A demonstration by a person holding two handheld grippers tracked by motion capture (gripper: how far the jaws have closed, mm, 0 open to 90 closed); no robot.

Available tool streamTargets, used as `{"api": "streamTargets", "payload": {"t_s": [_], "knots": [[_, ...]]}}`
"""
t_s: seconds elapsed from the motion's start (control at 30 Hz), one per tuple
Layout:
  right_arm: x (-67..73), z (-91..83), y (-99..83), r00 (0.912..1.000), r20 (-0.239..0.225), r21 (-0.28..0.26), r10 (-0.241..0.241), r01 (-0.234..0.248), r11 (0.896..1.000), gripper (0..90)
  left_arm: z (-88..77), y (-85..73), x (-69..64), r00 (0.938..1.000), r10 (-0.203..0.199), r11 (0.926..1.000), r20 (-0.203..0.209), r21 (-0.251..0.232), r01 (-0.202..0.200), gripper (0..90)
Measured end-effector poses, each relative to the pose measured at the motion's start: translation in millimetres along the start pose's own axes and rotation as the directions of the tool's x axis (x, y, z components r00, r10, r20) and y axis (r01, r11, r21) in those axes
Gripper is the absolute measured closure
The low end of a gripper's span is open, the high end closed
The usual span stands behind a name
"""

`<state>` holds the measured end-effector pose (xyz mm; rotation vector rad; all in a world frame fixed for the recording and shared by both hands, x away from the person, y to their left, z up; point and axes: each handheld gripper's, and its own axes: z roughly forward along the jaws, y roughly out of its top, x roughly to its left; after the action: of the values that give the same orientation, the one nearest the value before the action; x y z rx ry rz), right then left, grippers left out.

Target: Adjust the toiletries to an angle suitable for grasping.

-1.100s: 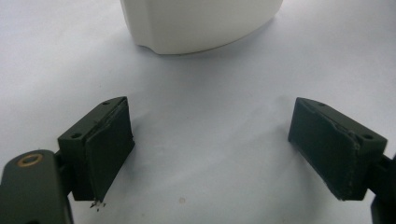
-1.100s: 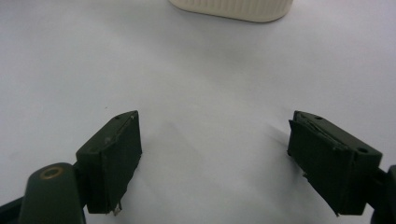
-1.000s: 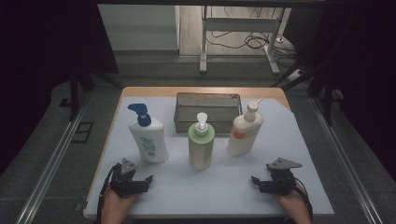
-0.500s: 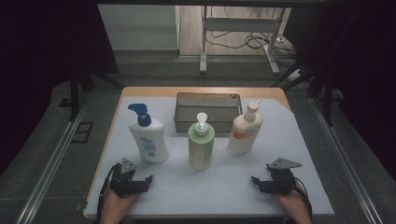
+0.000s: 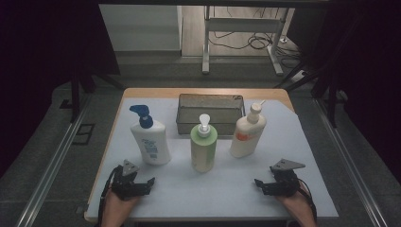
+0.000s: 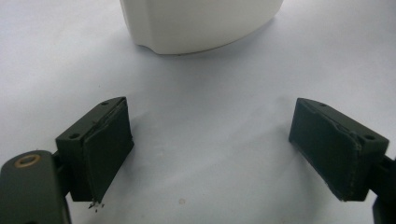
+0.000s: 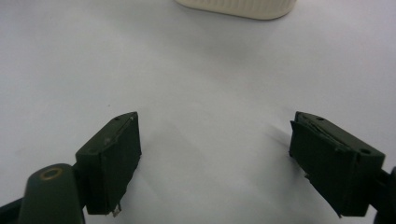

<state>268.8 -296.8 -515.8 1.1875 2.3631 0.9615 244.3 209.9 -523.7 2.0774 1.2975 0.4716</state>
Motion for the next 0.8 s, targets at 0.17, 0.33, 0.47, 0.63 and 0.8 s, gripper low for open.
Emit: {"api": "streamTargets", "payload": {"t_s": [0.17,0.33,0.47,0.63,0.8], "knots": [[1.5,-2.1,3.0,0.9999,-0.014,-0.004,-0.002,0.002,1.000,15.9,0.0,0.0,0.0,1.0000,0.000,1.0000,0.000,0.000,0.000,12.7],[4.9,-6.4,8.1,0.9998,-0.008,-0.017,-0.019,0.019,1.000,13.6,0.0,-0.1,-0.1,1.0000,0.000,1.0000,0.000,-0.001,0.000,12.7],[3.6,-7.2,10.2,0.9994,-0.034,-0.022,-0.006,0.005,1.000,14.1,0.0,-0.1,-0.1,1.0000,0.000,1.0000,-0.001,-0.001,0.000,12.7],[2.0,-11.2,15.6,0.9985,-0.055,-0.047,0.010,-0.012,0.999,22.3,0.0,-0.2,0.0,1.0000,0.002,1.0000,-0.002,-0.002,-0.002,12.7],[-1.6,-10.8,19.2,0.9993,-0.037,-0.034,0.011,-0.012,0.999,31.4,0.0,-0.2,0.0,1.0000,0.002,1.0000,-0.002,-0.001,-0.002,12.7]]}}
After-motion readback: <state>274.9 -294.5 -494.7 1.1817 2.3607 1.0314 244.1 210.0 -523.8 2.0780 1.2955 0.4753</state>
